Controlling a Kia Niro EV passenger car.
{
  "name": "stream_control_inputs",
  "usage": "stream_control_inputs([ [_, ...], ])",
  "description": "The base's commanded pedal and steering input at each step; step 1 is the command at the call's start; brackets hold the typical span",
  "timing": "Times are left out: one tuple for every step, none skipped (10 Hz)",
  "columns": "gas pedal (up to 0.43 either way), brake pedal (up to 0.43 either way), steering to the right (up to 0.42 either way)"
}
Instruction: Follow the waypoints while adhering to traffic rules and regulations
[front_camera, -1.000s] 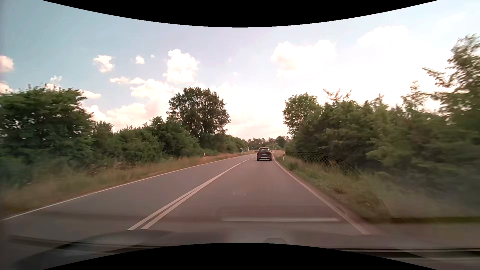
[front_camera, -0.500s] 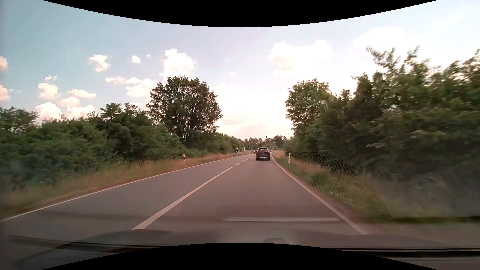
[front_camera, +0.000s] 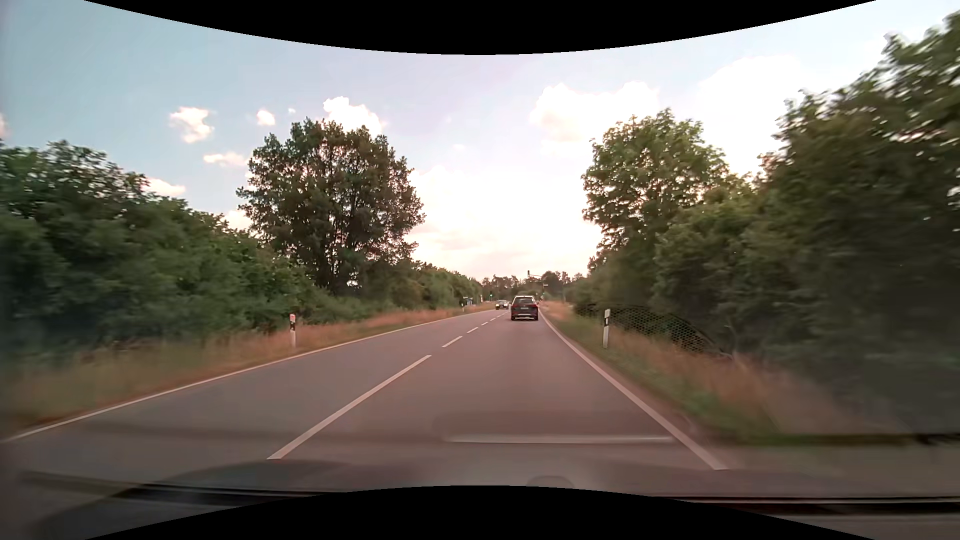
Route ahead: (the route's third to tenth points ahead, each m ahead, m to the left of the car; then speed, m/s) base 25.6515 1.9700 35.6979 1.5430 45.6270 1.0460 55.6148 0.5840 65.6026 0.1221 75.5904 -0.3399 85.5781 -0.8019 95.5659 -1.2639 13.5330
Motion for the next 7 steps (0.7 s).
stream_control_inputs([
  [0.047, 0.000, 0.004],
  [0.047, 0.000, 0.003],
  [0.047, 0.000, 0.003],
  [0.047, 0.000, 0.002],
  [0.047, 0.000, 0.001],
  [0.047, 0.000, 0.001],
  [0.047, 0.000, 0.001],
])
